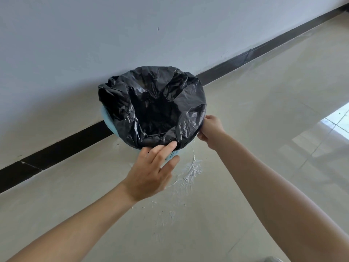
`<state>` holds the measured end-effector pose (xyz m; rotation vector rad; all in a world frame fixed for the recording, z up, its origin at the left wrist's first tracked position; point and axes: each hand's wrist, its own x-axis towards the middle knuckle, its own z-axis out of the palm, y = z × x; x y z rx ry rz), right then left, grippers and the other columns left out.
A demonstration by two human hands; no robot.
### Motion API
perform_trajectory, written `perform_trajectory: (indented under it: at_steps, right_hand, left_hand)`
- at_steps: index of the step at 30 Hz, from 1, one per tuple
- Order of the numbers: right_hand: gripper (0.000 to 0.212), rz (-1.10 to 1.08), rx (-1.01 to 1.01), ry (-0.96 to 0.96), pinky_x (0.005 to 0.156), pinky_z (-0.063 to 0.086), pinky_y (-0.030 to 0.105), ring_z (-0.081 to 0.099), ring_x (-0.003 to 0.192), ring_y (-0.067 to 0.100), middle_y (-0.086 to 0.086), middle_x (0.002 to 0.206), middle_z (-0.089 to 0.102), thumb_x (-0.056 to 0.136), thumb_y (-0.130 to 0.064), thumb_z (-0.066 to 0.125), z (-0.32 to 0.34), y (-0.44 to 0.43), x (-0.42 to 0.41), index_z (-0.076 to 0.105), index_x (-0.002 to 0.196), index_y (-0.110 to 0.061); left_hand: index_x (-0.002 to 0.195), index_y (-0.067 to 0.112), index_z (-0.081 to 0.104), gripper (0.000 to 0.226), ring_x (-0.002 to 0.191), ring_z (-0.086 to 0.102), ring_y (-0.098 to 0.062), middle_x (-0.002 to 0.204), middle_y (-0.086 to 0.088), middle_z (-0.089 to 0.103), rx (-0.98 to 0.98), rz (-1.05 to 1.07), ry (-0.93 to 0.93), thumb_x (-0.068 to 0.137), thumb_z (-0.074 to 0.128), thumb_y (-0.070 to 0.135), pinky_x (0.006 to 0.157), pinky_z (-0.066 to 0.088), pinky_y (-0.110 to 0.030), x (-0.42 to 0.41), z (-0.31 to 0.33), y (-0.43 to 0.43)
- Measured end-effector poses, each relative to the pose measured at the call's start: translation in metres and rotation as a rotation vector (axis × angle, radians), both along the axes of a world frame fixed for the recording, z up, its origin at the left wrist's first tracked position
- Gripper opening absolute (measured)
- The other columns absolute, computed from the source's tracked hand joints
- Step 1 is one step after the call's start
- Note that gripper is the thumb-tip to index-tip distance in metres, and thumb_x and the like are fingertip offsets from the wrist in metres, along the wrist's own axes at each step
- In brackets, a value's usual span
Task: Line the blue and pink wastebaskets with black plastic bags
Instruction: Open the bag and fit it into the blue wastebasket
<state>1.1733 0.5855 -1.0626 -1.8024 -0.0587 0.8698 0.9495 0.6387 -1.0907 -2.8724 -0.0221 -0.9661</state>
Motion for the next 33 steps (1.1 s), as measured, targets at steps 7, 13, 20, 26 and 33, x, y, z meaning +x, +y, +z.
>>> perform_trajectory:
  at_steps: [7, 13, 20, 26, 33]
  right_hand:
    - [0.006, -0.211, 0.028, -0.041, 0.048, 0.035, 0.024, 0.038, 0.057, 0.016, 0.006, 0.079, 0.045, 0.083, -0.011, 0.045, 0.018, 0.009, 0.019, 0.047, 0.083, -0.017]
    - [0.043, 0.099, -0.028, -0.803, 0.096, 0.046, 0.032, 0.056, 0.111, 0.015, -0.001, 0.132, 0.051, 0.087, -0.021, 0.042, 0.059, 0.029, 0.025, 0.062, 0.125, -0.027]
    - [0.046, 0.456, -0.336, -0.932, 0.097, 0.039, 0.035, 0.046, 0.129, 0.036, 0.006, 0.165, 0.014, 0.089, -0.005, 0.041, 0.037, 0.034, 0.005, 0.048, 0.135, -0.008]
    - [0.064, 0.323, -0.217, -0.823, 0.105, 0.032, 0.031, 0.035, 0.141, 0.024, 0.005, 0.163, 0.021, 0.088, -0.006, 0.041, 0.035, 0.036, -0.002, 0.033, 0.151, -0.011]
    - [0.077, 0.122, -0.010, -0.452, 0.095, 0.050, 0.040, 0.052, 0.122, 0.023, 0.000, 0.138, 0.052, 0.082, -0.004, 0.042, 0.037, 0.030, -0.006, 0.027, 0.151, -0.032]
  left_hand:
    - [0.082, 0.010, 0.068, 0.009, 0.070, 0.058, -0.025, 0.080, -0.003, 0.065, -0.092, 0.087, -0.161, 0.087, 0.062, 0.016, 0.064, 0.046, -0.038, 0.016, 0.070, -0.012]
    - [0.114, 0.011, 0.062, 0.025, 0.098, 0.055, -0.029, 0.108, -0.007, 0.060, -0.354, 0.424, 0.103, 0.092, 0.051, 0.014, 0.091, 0.041, -0.043, 0.049, 0.090, 0.016]
    - [0.148, 0.016, 0.028, 0.055, 0.147, 0.011, -0.036, 0.159, -0.015, 0.020, -0.543, 0.897, 0.320, 0.099, 0.037, 0.037, 0.113, 0.007, -0.066, 0.035, 0.085, 0.066]
    - [0.154, 0.023, 0.012, 0.070, 0.144, 0.023, -0.024, 0.160, -0.008, 0.012, -1.391, 0.793, -0.233, 0.095, 0.047, 0.011, 0.109, 0.028, -0.032, 0.017, 0.065, 0.081]
    - [0.152, 0.036, 0.002, 0.095, 0.129, 0.046, -0.025, 0.151, -0.002, 0.037, -1.532, 0.790, -0.250, 0.080, 0.056, 0.007, 0.107, 0.042, -0.043, 0.011, 0.060, 0.081]
